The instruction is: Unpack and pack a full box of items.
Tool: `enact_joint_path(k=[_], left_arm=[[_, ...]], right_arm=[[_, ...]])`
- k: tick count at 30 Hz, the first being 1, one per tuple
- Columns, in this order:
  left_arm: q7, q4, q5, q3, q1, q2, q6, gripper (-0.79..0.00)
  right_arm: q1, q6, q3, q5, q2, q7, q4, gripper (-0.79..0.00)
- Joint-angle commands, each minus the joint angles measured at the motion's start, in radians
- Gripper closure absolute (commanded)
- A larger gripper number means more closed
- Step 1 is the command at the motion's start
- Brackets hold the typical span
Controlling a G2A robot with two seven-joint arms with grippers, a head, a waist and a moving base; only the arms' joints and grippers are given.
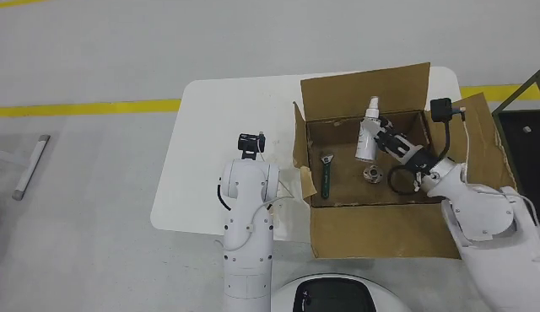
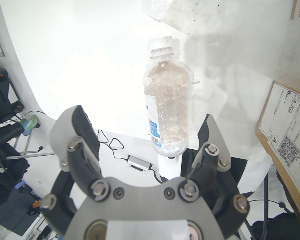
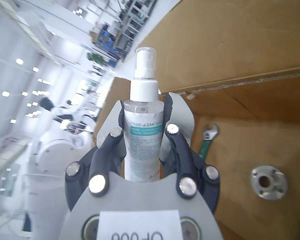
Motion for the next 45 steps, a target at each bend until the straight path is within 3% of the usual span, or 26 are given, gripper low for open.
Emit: enact_joint_path(k=[1,5,16,22,29,38,45], left_arm=[[0.000,0.000,0.000,0.000,0.000,0.000,0.000,-0.785],[0.000,0.000,0.000,0.000,0.000,0.000,0.000,-0.785],[0.000,0.000,0.000,0.000,0.000,0.000,0.000,-0.785],[0.000,0.000,0.000,0.000,0.000,0.000,0.000,-0.785],[0.000,0.000,0.000,0.000,0.000,0.000,0.000,-0.785],[0.000,0.000,0.000,0.000,0.000,0.000,0.000,-0.785],[0.000,0.000,0.000,0.000,0.000,0.000,0.000,-0.785]], right_arm=[[0.000,-0.020,0.009,0.146,-0.002,0.005,0.028,0.000],[0.015,-0.065,0.008,0.409,-0.008,0.074,0.102,0.000],[0.011,-0.064,0.003,0.410,-0.007,0.073,0.096,0.000],[0.011,-0.096,0.077,0.264,0.006,0.018,0.016,0.000],[-0.057,-0.106,0.382,0.091,0.032,-0.101,-0.142,0.000],[-0.209,-0.043,0.724,-0.150,0.065,0.029,-0.177,0.000],[-0.363,-0.020,0.741,-0.435,0.074,0.122,-0.210,0.000]])
